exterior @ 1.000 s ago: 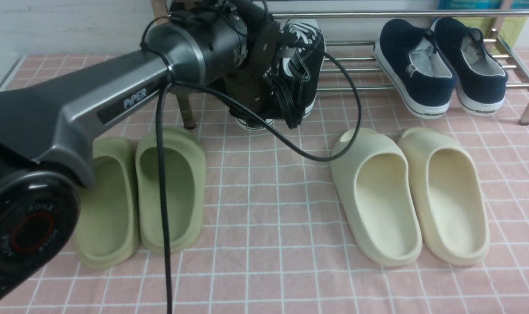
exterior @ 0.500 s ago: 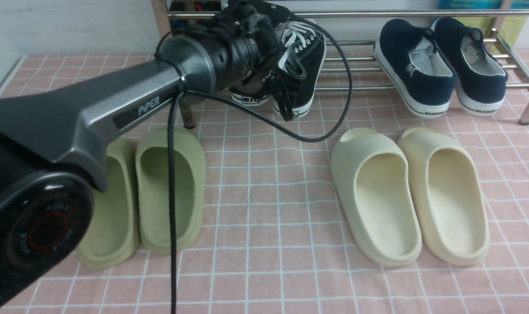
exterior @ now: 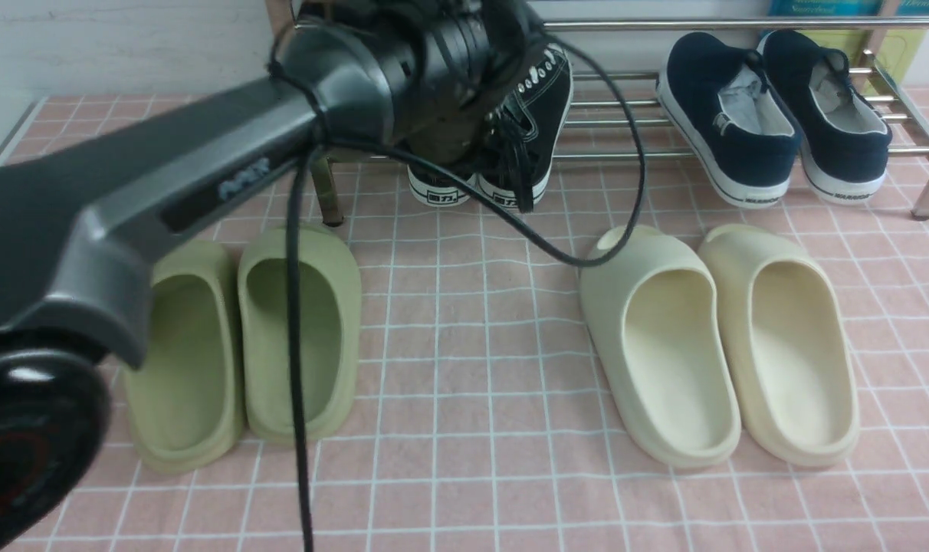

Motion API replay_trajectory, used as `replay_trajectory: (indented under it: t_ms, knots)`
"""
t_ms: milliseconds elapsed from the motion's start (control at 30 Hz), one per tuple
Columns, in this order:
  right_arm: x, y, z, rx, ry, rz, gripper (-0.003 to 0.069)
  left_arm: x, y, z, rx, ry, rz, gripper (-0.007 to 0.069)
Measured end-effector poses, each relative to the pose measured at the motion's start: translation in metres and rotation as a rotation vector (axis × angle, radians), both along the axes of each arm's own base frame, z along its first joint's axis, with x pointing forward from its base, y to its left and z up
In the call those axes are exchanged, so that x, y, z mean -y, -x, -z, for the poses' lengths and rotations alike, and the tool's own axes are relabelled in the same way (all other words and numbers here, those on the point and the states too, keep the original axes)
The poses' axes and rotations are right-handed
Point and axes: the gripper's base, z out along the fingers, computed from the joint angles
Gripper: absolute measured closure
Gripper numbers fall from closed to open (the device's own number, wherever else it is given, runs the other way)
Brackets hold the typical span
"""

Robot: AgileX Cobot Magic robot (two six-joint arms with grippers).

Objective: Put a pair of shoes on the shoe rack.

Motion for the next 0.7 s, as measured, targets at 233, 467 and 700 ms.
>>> replay_trajectory:
  t_ms: [233,467,700]
  knots:
    - [0.000,0.000,0.000,0.000,0.000,0.000,0.0419,-0.050,0.069,-0.112,0.175,0.190,0.045,0.0602]
    - [0.000,0.000,0.000,0.000,0.000,0.000,0.0419,-0.116,0.161,-0.134,0.432,0.418,0.153,0.0602]
    - [0.000,0.000,0.000,0.000,0.000,0.000,0.0419,-0.152,0.213,-0.066,0.521,0.518,0.226,0.0602]
